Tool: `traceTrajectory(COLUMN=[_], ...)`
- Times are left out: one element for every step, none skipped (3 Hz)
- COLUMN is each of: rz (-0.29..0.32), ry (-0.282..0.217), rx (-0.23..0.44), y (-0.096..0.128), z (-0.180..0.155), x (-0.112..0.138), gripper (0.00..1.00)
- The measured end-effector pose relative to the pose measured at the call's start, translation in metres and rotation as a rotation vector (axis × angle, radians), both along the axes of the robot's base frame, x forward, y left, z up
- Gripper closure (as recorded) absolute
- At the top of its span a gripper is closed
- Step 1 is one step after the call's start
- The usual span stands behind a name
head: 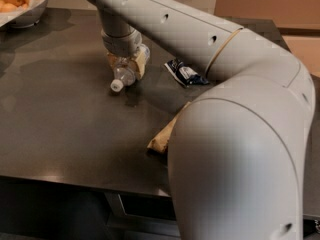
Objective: Pick blue plastic bottle
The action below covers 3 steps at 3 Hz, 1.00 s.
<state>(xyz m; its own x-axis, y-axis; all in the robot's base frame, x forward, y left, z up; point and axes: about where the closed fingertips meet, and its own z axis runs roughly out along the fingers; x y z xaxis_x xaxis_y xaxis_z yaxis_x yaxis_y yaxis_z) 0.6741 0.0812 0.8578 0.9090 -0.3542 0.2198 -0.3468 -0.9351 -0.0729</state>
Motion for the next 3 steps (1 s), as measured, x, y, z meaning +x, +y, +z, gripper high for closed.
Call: traceTrajectory(rz=[0.014,0.051,0.105], ry=[0.014,0.000,-0.081], rx=[0.027,0.071,0.146], y=[-0.010,-0.013,-0.005], z=[0.032,0.071,0.110], x=[-0.001,0.003,0.019], gripper=[1.00,1.00,1.00])
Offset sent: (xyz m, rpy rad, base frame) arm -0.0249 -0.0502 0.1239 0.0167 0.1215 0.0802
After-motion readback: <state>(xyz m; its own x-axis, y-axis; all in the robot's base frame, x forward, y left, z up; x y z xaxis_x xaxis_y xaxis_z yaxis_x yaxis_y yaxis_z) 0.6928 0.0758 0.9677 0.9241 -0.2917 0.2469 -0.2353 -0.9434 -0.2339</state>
